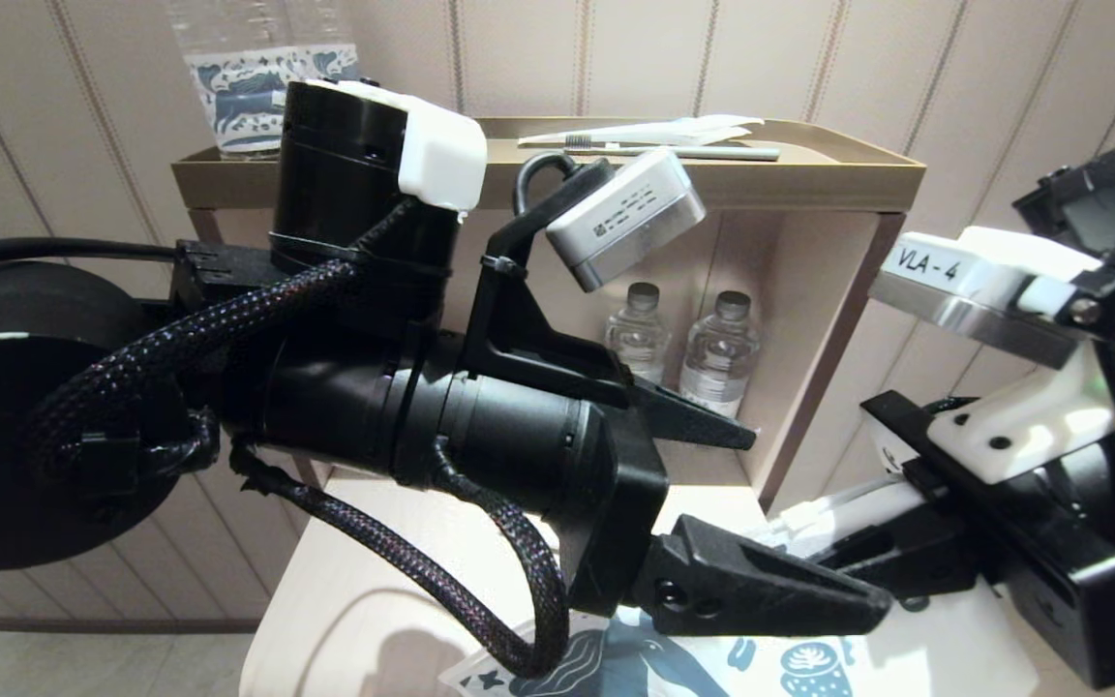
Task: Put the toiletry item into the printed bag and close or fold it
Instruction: Open the storage bag
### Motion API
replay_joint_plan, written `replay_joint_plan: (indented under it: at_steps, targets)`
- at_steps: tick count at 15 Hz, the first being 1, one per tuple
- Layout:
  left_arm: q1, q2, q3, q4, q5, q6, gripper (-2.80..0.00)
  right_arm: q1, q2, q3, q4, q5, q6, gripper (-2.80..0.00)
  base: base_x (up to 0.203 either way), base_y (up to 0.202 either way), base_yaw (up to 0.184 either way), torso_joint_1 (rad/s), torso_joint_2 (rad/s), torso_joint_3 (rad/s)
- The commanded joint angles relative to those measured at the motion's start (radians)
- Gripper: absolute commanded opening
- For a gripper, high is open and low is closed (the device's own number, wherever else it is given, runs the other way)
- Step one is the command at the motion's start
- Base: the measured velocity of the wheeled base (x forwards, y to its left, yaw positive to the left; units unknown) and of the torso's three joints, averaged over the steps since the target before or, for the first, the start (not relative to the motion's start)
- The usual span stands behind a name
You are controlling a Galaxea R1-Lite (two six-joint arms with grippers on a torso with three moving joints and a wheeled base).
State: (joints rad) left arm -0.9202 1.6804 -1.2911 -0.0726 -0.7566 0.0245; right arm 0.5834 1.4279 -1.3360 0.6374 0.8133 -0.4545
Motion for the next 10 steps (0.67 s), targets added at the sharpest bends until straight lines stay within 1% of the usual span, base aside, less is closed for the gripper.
replay_joint_plan:
  at_steps: [1,4,5,10]
  targets:
    - [-0.006,0.002,-0.001,-0.001,-0.004,0.000,0.00,0.000,0.003,-0.002,0.003,0.004,-0.003,-2.80,0.000,0.000,0.000,0.000,0.00,0.000]
    - [-0.008,0.005,0.003,-0.001,0.000,0.003,0.00,0.000,0.006,-0.002,0.002,0.004,-0.003,-2.80,0.000,0.000,0.000,0.000,0.00,0.000]
    - [-0.011,0.004,0.005,-0.001,0.002,0.003,-2.80,0.000,0.006,-0.003,0.002,0.004,-0.003,-2.80,0.000,0.000,0.000,0.000,0.00,0.000]
    - [-0.023,-0.010,-0.005,-0.001,0.003,-0.001,-2.80,-0.004,0.019,0.003,0.001,0.003,0.003,-2.80,0.000,0.000,0.000,0.000,0.00,0.000]
